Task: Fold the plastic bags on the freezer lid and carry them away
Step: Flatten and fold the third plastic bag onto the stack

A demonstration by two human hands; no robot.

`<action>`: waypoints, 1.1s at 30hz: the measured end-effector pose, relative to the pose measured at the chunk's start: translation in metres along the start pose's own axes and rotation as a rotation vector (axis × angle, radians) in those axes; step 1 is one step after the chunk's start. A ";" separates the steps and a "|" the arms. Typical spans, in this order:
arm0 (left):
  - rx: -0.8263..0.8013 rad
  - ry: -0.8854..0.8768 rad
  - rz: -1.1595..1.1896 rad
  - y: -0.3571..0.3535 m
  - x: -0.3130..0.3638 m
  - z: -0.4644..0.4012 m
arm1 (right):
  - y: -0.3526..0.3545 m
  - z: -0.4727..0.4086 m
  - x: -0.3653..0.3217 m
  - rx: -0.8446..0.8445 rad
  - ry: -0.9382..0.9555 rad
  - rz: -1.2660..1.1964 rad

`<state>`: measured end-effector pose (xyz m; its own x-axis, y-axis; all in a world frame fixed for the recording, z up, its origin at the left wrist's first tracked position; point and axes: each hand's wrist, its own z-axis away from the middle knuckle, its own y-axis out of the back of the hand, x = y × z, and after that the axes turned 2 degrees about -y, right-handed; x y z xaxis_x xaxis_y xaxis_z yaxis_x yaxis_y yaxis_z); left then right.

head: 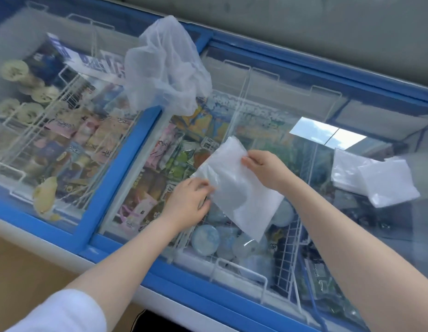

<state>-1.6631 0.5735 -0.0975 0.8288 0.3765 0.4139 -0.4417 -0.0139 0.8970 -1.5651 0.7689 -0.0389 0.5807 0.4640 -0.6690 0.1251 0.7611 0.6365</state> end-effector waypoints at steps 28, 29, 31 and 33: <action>-0.122 -0.212 -0.312 0.010 -0.003 -0.073 | -0.088 0.008 0.047 0.776 -0.255 0.455; -0.143 -0.220 -0.290 0.010 -0.004 -0.074 | -0.089 0.010 0.050 0.799 -0.264 0.461; -0.113 -0.236 -0.258 0.011 -0.002 -0.081 | -0.092 0.008 0.053 0.831 -0.293 0.463; -0.092 -0.245 -0.235 0.011 0.006 -0.091 | -0.097 0.006 0.057 0.847 -0.311 0.491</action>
<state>-1.6940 0.6598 -0.0993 0.9643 0.1261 0.2328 -0.2491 0.1341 0.9591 -1.5397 0.7187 -0.1363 0.8883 0.4086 -0.2095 0.2743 -0.1062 0.9558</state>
